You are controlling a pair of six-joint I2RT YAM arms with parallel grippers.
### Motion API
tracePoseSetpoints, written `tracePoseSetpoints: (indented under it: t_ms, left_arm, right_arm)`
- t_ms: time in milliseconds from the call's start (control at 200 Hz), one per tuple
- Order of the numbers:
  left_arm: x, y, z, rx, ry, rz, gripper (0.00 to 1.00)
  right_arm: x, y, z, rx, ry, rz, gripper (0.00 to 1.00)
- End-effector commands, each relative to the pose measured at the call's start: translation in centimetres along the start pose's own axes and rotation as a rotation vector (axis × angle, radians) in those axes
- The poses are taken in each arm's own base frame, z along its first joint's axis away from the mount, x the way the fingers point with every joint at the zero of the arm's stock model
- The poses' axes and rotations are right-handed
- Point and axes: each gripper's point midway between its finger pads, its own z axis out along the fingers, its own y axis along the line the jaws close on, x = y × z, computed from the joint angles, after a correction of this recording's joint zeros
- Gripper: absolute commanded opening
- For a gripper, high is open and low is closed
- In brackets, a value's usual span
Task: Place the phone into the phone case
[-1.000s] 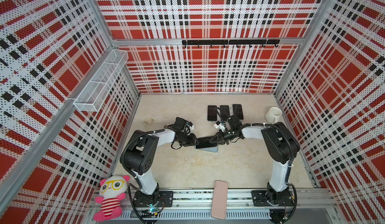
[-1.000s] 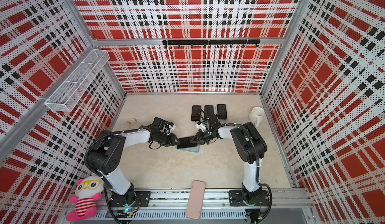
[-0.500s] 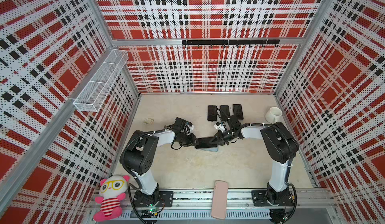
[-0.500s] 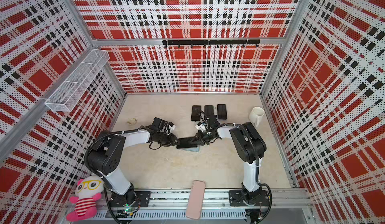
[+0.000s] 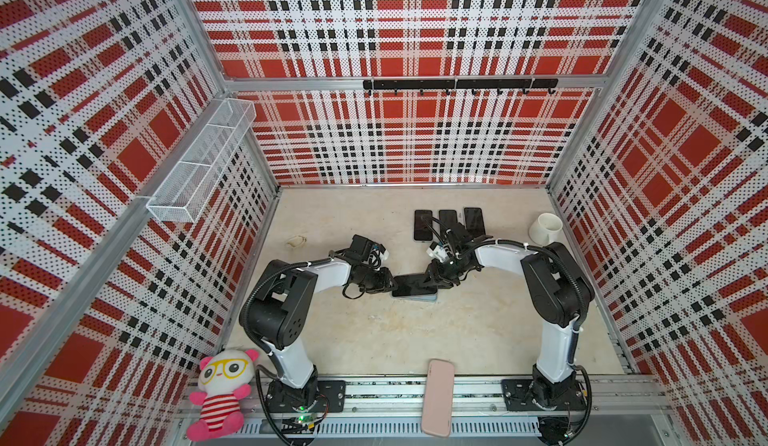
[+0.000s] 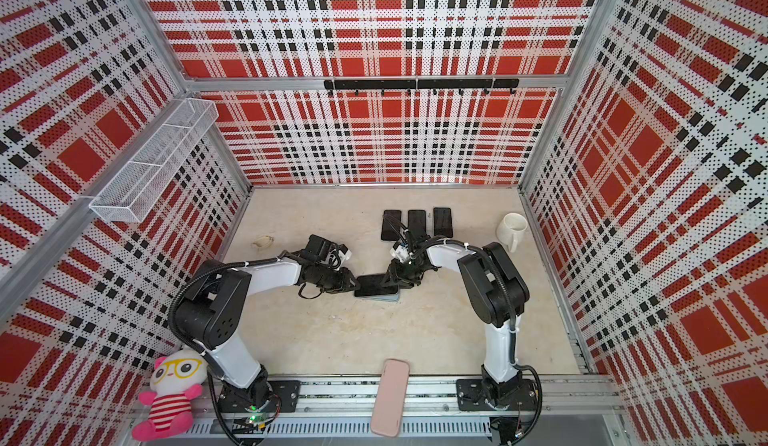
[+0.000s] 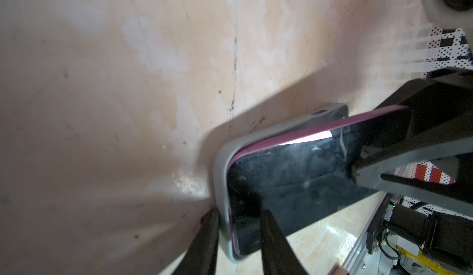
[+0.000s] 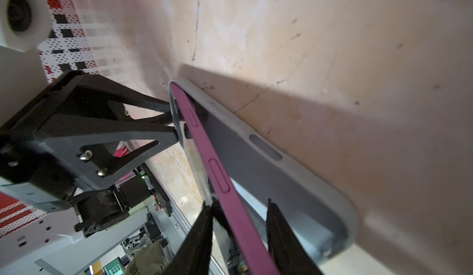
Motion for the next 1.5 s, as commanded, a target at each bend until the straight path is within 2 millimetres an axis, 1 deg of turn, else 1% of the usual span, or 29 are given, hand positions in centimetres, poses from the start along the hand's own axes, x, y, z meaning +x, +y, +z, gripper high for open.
tracePoseSetpoints:
  t_ms: [0,120,256,346,481,621,762,782,847,972,1097,1227,1358,1378,1493]
  left_arm:
    - [0.9,0.1,-0.1,-0.027,0.022,0.007,0.31]
    - [0.8,0.2,-0.2,-0.032,0.018,0.008,0.30]
    - [0.8,0.3,-0.1,-0.034,0.021,0.008,0.30]
    - [0.8,0.3,-0.1,-0.034,0.021,0.007,0.29]
    - [0.8,0.1,-0.1,-0.029,0.022,0.007,0.30]
    - [1.0,-0.7,0.0,0.024,0.029,0.005,0.30]
    - [1.1,-1.3,0.0,0.062,0.036,-0.002,0.30]
    - [1.1,-1.3,0.0,0.064,0.036,-0.003,0.30]
    - [1.1,-1.3,-0.1,0.063,0.033,-0.001,0.29]
    - [0.8,-1.2,-0.3,0.039,0.016,0.006,0.29]
    - [0.5,-0.7,-0.7,-0.005,-0.002,0.015,0.28]
    - [0.3,-0.6,-0.8,-0.016,-0.009,0.019,0.27]
    - [0.3,-0.2,-0.9,-0.042,-0.012,0.020,0.26]
    - [0.2,-0.2,-0.9,-0.046,-0.016,0.022,0.26]
    - [0.1,0.0,-1.0,-0.060,-0.020,0.024,0.26]
  right_arm:
    - [0.3,-0.7,-1.2,0.120,-0.004,-0.038,0.38]
    - [0.2,-0.9,-1.5,0.162,-0.006,-0.048,0.39]
    - [-0.1,-0.7,-2.6,0.220,-0.022,-0.063,0.39]
    - [0.1,-0.7,-2.7,0.228,-0.015,-0.062,0.39]
    - [0.9,-0.4,-1.9,0.202,0.001,-0.048,0.39]
    - [0.9,0.8,-0.6,0.088,-0.008,-0.024,0.39]
    - [0.8,1.3,0.0,0.054,-0.018,-0.014,0.40]
    - [0.7,1.4,0.0,0.051,-0.020,0.014,0.40]
    - [0.7,1.5,0.2,0.051,-0.016,0.025,0.40]
    - [1.1,1.1,0.5,0.093,0.009,0.035,0.43]
    - [1.3,0.8,0.5,0.142,0.024,0.031,0.46]
    - [1.4,0.9,0.3,0.164,0.030,0.029,0.49]
    - [1.4,0.8,-0.5,0.223,0.029,0.033,0.51]
    - [1.4,0.8,-0.6,0.234,0.032,0.001,0.51]
    - [1.6,0.7,-1.2,0.294,0.046,-0.021,0.51]
